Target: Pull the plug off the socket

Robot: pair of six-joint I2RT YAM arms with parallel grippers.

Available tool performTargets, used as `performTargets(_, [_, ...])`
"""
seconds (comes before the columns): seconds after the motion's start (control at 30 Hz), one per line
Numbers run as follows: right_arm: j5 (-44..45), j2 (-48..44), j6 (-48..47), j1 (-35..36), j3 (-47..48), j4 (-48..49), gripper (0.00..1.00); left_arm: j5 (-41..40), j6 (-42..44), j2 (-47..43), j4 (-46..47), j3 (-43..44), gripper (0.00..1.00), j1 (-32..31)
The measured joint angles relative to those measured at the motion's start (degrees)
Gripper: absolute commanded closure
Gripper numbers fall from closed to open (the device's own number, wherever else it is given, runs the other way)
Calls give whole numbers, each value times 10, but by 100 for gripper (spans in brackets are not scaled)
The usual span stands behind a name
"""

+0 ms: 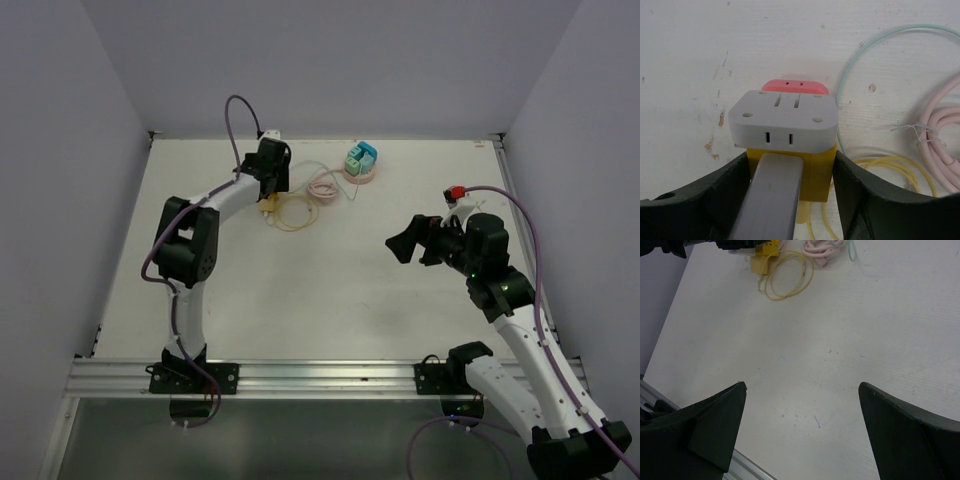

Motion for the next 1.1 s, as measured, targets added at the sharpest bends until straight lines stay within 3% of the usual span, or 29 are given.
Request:
performTargets(0.1, [0, 0, 0, 0, 0, 0, 1, -3, 1, 3, 0, 1, 40, 0])
performTargets(0.33, [0, 0, -3, 0, 0, -1, 1, -2, 2, 3, -1, 1, 70, 0])
performTargets(0.47, [-6, 1, -4, 0, 0, -1, 1, 7, 3, -12, -14, -10, 78, 0])
performTargets(0.7, [-28, 1, 0, 0, 0, 0, 1, 27, 9, -112, -76, -88, 82, 0])
performTargets(0.9, [-36, 3, 10, 0, 0, 0, 1, 39, 21, -249, -111, -173, 82, 0])
performTargets(1.1, [-48, 25, 30, 9, 0, 1, 1, 132, 51, -358, -129, -252, 81, -1])
